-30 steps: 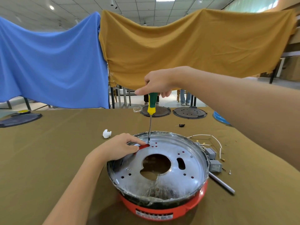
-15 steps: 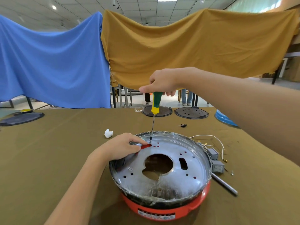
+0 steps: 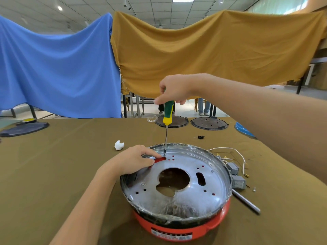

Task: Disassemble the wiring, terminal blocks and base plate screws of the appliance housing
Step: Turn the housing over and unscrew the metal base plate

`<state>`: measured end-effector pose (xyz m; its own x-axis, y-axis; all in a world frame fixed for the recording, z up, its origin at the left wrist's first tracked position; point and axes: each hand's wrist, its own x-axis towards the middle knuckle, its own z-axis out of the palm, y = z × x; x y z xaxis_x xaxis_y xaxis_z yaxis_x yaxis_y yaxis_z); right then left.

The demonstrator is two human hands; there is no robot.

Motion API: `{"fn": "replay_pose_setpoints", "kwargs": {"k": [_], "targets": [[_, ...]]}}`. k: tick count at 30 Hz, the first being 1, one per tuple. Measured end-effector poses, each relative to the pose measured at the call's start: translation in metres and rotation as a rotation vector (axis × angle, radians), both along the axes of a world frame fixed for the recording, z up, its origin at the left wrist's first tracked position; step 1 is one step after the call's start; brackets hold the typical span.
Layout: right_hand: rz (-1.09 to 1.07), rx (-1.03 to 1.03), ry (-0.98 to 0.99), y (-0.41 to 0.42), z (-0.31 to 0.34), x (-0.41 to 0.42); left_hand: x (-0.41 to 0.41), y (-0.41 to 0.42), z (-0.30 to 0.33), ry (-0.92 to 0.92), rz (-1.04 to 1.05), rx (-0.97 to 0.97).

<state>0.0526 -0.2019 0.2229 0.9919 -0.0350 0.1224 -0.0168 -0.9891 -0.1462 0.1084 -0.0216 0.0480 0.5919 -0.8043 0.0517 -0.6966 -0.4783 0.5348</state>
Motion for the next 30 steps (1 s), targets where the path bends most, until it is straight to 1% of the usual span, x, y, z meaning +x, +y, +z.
{"fn": "replay_pose_setpoints", "kwargs": {"k": [1, 4, 5, 7, 10, 11, 13, 16, 17, 19, 21, 25, 30], "targets": [[0.034, 0.038, 0.011, 0.0, 0.001, 0.0, 0.0, 0.0, 0.0, -0.004, 0.001, 0.003], [0.136, 0.279, 0.098, -0.001, 0.005, -0.006, 0.001, 0.0, -0.001, -0.01, -0.003, 0.014], [0.149, 0.317, 0.122, -0.001, 0.005, -0.008, 0.001, 0.0, -0.001, -0.01, -0.004, 0.019], [0.125, 0.276, 0.108, -0.002, 0.004, -0.007, 0.002, -0.001, -0.001, -0.005, -0.007, 0.019], [0.06, 0.097, 0.071, -0.001, 0.001, -0.004, 0.002, -0.002, -0.001, 0.0, -0.004, 0.011], [0.053, 0.07, 0.05, -0.002, 0.0, -0.002, 0.002, -0.002, -0.001, -0.001, -0.002, 0.013], [0.093, 0.114, 0.022, -0.004, 0.0, -0.001, 0.002, -0.001, -0.001, 0.0, 0.006, 0.012], [0.15, 0.269, 0.062, -0.006, 0.002, -0.006, 0.003, -0.001, -0.002, 0.004, 0.009, 0.015], [0.147, 0.288, 0.075, -0.007, 0.002, -0.007, 0.003, -0.001, -0.002, 0.003, 0.009, 0.017], [0.118, 0.255, 0.068, -0.007, 0.0, -0.008, 0.004, -0.001, -0.003, 0.004, 0.008, 0.015], [0.103, 0.236, 0.016, -0.009, -0.002, -0.008, 0.005, -0.002, -0.003, 0.009, 0.008, 0.011], [0.135, 0.293, -0.079, -0.016, -0.003, -0.017, 0.007, 0.0, -0.003, 0.018, 0.003, 0.011], [0.114, 0.425, -0.132, -0.028, -0.002, -0.041, 0.003, -0.001, 0.0, 0.013, -0.019, 0.0]]}}
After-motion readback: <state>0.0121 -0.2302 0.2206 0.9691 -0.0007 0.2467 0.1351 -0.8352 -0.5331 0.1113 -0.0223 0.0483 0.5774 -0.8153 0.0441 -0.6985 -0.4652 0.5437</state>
